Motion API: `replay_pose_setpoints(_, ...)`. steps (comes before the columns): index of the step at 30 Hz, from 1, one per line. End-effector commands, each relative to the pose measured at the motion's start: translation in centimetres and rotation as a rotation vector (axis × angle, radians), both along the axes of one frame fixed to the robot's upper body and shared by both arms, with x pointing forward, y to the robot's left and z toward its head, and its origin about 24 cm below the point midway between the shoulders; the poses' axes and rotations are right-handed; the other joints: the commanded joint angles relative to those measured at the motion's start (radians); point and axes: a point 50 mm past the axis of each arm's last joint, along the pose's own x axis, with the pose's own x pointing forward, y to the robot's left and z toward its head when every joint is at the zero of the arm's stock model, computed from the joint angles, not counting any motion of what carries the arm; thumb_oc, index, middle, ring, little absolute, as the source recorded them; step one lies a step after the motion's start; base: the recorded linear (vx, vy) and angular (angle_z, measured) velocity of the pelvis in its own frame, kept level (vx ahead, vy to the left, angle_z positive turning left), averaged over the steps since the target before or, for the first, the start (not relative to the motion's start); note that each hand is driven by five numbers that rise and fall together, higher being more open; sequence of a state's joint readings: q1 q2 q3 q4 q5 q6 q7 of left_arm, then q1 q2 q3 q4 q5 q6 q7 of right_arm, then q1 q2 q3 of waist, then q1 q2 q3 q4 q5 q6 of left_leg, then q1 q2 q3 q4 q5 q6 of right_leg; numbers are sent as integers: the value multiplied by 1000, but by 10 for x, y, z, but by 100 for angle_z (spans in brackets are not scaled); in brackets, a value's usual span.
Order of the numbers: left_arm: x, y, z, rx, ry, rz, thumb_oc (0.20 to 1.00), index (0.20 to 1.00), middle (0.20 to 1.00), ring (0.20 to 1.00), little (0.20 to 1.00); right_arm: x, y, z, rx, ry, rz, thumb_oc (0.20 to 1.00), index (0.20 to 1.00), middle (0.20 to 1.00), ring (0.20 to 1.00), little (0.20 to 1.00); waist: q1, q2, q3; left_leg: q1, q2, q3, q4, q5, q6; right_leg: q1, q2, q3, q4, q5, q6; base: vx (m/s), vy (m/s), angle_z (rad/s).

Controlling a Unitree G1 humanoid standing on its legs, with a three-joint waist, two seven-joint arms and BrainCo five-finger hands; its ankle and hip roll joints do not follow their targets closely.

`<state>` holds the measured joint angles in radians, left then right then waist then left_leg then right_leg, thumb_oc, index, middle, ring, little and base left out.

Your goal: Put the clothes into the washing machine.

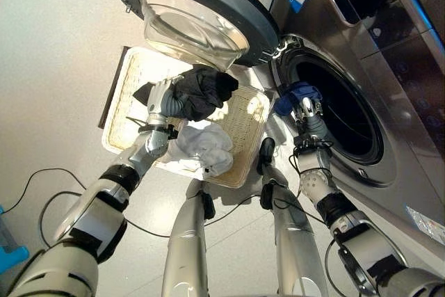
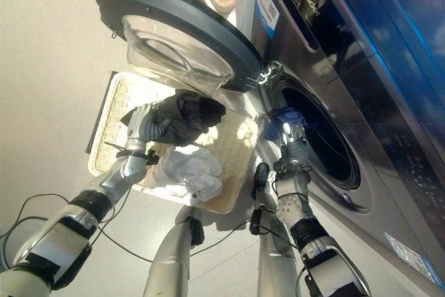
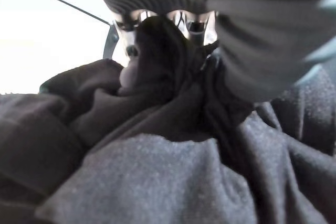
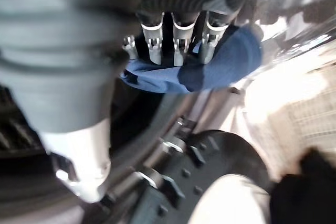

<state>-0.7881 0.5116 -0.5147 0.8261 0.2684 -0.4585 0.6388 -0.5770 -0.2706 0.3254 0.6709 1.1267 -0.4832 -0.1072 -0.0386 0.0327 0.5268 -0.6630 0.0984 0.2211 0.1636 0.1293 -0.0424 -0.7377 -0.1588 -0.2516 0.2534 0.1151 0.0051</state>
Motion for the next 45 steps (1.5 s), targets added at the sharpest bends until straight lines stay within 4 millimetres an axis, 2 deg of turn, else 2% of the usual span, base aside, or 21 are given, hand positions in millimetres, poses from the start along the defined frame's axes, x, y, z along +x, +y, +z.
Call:
replay_pose_setpoints(1, -5, -13, 33, -258, -119, -151, 200, 200, 200, 200, 200, -4, 20, 28, -298, -199, 164, 1000, 1000, 1000, 1000, 1000, 28, 6, -7, 4, -22, 15, 19, -51, -67, 6, -8, -51, 164, -130, 109, 0, 0, 0)
replay_pose_setpoints(4, -7, -15, 34, -330, -106, -197, 200, 200, 200, 200, 200, -3, 23, 33, -455, -219, 188, 1000, 1000, 1000, 1000, 1000, 32, 5, -7, 6, -22, 15, 23, -55, -65, 6, -11, -54, 169, -131, 111, 1, -14, 0)
replay_pose_setpoints(5, -9, -17, 33, -367, -94, -236, 200, 200, 200, 200, 200, -1, 24, 37, -611, -235, 182, 1000, 1000, 1000, 1000, 1000, 37, 4, -7, 6, -22, 14, 29, -59, -63, 7, -15, -58, 174, -133, 113, 0, 0, 0)
replay_pose_setpoints(6, -9, -17, 33, -368, -91, -240, 200, 200, 200, 200, 200, -1, 23, 38, -620, -238, 176, 1000, 1000, 1000, 1000, 1000, 37, 4, -7, 5, -22, 14, 30, -60, -63, 8, -16, -59, 174, -133, 113, 2, -53, 2)
replay_pose_setpoints(7, -9, -18, 34, -404, -78, -275, 200, 200, 200, 200, 200, 1, 24, 43, -778, -257, 177, 1000, 1000, 1000, 1000, 1000, 42, 3, -7, 6, -25, 10, 35, -63, -61, 9, -20, -62, 177, -132, 115, 1, -40, 2)
replay_pose_setpoints(9, -10, -20, 35, -452, -49, -320, 200, 200, 200, 200, 200, 5, 26, 47, -933, -255, 195, 1000, 1000, 1000, 1000, 1000, 47, 3, -7, 8, -25, 8, 38, -67, -59, 12, -24, -64, 179, -133, 117, 2, -58, 3)
replay_pose_setpoints(10, -10, -21, 35, -461, -43, -331, 200, 200, 200, 200, 200, 6, 25, 48, -955, -254, 193, 1000, 1000, 1000, 1000, 1000, 49, 3, -7, 8, -26, 8, 39, -67, -59, 12, -25, -65, 179, -132, 117, 7, -88, 7)
replay_pose_setpoints(11, -9, -22, 38, -505, -19, -387, 200, 200, 200, 200, 200, 10, 23, 50, -1065, -234, 187, 1000, 1000, 1000, 1000, 1000, 55, 2, -7, 9, -26, 5, 44, -69, -58, 15, -28, -67, 181, -132, 118, 7, -61, 9)
replay_pose_setpoints(14, -10, -25, 42, -560, 1, -453, 200, 200, 200, 200, 200, 15, 21, 54, -1157, -213, 188, 1000, 1000, 1000, 1000, 1000, 62, 2, -7, 10, -27, 1, 50, -73, -57, 18, -33, -71, 185, -133, 119, 7, -73, 13)
replay_pose_setpoints(18, -16, -39, 49, -687, 35, -622, 200, 200, 200, 200, 200, 26, 25, 66, -1316, -190, 187, 1000, 1000, 1000, 1000, 1000, 82, 7, -7, 11, -36, -13, 54, -78, -54, 22, -40, -83, 184, -130, 119, 3, -76, 10)
replay_pose_setpoints(20, -19, -44, 52, -717, 44, -667, 200, 200, 200, 200, 200, 33, 16, 66, -1358, -91, 141, 1000, 1000, 1000, 1000, 1000, 91, 11, -7, 10, -39, -17, 56, -80, -54, 21, -45, -88, 187, -129, 118, 6, -44, 15)
replay_pose_setpoints(21, -19, -44, 52, -718, 44, -668, 200, 200, 200, 200, 200, 34, 15, 66, -1360, -82, 137, 1000, 1000, 1000, 1000, 1000, 92, 11, -7, 9, -39, -18, 57, -80, -54, 21, -45, -89, 187, -129, 118, 11, -41, 14)
replay_pose_setpoints(22, -20, -47, 53, -721, 47, -684, 200, 200, 200, 200, 200, 38, 5, 62, -1344, 18, 98, 1000, 1000, 1000, 1000, 1000, 97, 14, -7, 9, -40, -21, 57, -80, -53, 22, -47, -89, 187, -128, 118, 6, -19, 6)
replay_pose_setpoints(24, -20, -47, 53, -721, 47, -684, 200, 200, 200, 200, 200, 38, 5, 62, -1344, 18, 98, 1000, 1000, 1000, 1000, 1000, 97, 14, -7, 9, -40, -21, 57, -80, -53, 22, -47, -89, 187, -128, 118, 3, -8, 2)
replay_pose_setpoints(26, -24, -51, 56, -704, 36, -694, 200, 200, 200, 200, 200, 41, -14, 54, -1203, 158, -5, 1000, 1000, 1000, 1000, 1000, 103, 23, -7, 8, -41, -25, 56, -82, -49, 18, -47, -89, 196, -133, 114, 26, -9, 6)
replay_pose_setpoints(28, -26, -54, 57, -701, 34, -695, 200, 200, 200, 200, 200, 40, -17, 51, -1155, 177, -59, 1000, 1000, 1000, 1000, 1000, 104, 29, -7, 5, -42, -27, 56, -82, -47, 13, -46, -86, 202, -134, 114, 22, 4, 10)
replay_pose_setpoints(33, -28, -54, 54, -755, 85, -738, 200, 200, 200, 200, 200, 36, -8, 57, -1195, 75, -48, 1000, 1000, 1000, 1000, 1000, 99, 35, -7, 2, -46, -27, 60, -84, -41, 9, -46, -80, 202, -133, 113, 5, 4, 3)
replay_pose_setpoints(37, -31, -61, 45, -849, 186, -852, 200, 200, 200, 200, 200, 29, 7, 60, -1175, -32, 28, 1000, 1000, 1000, 1000, 1000, 94, 37, -7, 3, -48, -26, 67, -88, -38, 11, -48, -78, 200, -132, 112, 0, 0, 0)
replay_pose_setpoints(42, -36, -78, 38, -901, 280, -968, 200, 200, 200, 200, 200, 25, 24, 67, -1139, -125, 103, 1000, 1000, 1000, 1000, 1000, 89, 35, -7, 4, -52, -22, 62, -86, -37, 14, -43, -77, 185, -126, 112, 0, 0, 0)
replay_pose_setpoints(43, -38, -89, 36, -890, 327, -1014, 200, 200, 200, 200, 200, 23, 35, 72, -1095, -176, 153, 1000, 1000, 1000, 1000, 1000, 87, 33, -7, 3, -55, -23, 63, -86, -36, 14, -42, -75, 183, -124, 112, 0, 0, 0)
replay_pose_setpoints(45, -38, -100, 34, -895, 384, -1059, 200, 200, 200, 200, 200, 23, 44, 77, -1057, -213, 199, 1000, 1000, 1000, 1000, 1000, 84, 30, -7, 7, -56, -23, 62, -86, -35, 17, -38, -71, 178, -121, 113, 0, 0, 0)
